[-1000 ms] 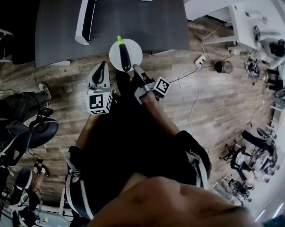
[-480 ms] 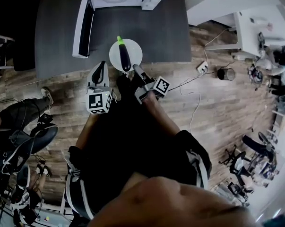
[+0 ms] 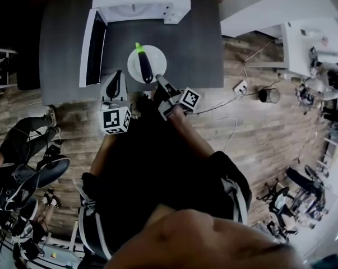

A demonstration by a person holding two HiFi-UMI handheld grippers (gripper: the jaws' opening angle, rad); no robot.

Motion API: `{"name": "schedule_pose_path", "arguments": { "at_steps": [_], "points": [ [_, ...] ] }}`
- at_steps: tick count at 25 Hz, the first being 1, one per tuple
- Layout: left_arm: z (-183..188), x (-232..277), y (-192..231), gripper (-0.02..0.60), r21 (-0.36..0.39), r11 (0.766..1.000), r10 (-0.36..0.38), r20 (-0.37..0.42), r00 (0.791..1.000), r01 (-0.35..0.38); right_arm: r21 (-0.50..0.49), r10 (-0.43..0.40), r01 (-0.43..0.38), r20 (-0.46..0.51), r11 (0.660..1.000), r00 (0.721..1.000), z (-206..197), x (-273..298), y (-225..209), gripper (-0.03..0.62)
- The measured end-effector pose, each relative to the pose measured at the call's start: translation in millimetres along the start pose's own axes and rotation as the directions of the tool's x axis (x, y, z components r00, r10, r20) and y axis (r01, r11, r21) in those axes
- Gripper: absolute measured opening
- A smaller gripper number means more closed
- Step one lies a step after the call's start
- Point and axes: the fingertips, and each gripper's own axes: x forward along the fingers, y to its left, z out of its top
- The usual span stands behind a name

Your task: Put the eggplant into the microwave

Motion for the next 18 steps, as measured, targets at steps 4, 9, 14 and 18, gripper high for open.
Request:
{"name": "schedule_pose_path", "arguments": {
  "at_steps": [4, 9, 14, 18],
  "points": [
    [6.6, 18.9, -5.0, 0.041, -0.005, 1.0, 0.011, 0.015, 1.0, -0.011, 0.001, -0.005, 0.005, -0.023, 1.0, 1.0, 22.9, 14.6, -3.4, 0.038],
    [14.0, 35.7, -1.1, 0.041, 0.003, 1.0, 0.027, 0.012, 1.0, -0.027, 0.012, -0.025, 0.025, -0.033, 1.0, 0.999, 41.8, 36.6, -14.2, 0.038],
    [24.0, 44.1, 6.0, 0.041, 0.012, 0.999, 0.033, 0.028, 0.999, -0.033, 0.026, -0.026, 0.027, -0.031, 0.999, 0.999, 48.0, 53.1, -20.5, 0.038],
    [27.5, 53.7, 15.7, 0.041, 0.013, 1.0, 0.02, 0.029, 0.999, -0.02, 0.032, -0.019, 0.02, -0.023, 0.999, 1.0, 49.4, 69.4, -23.3, 0.038]
  ]
}}
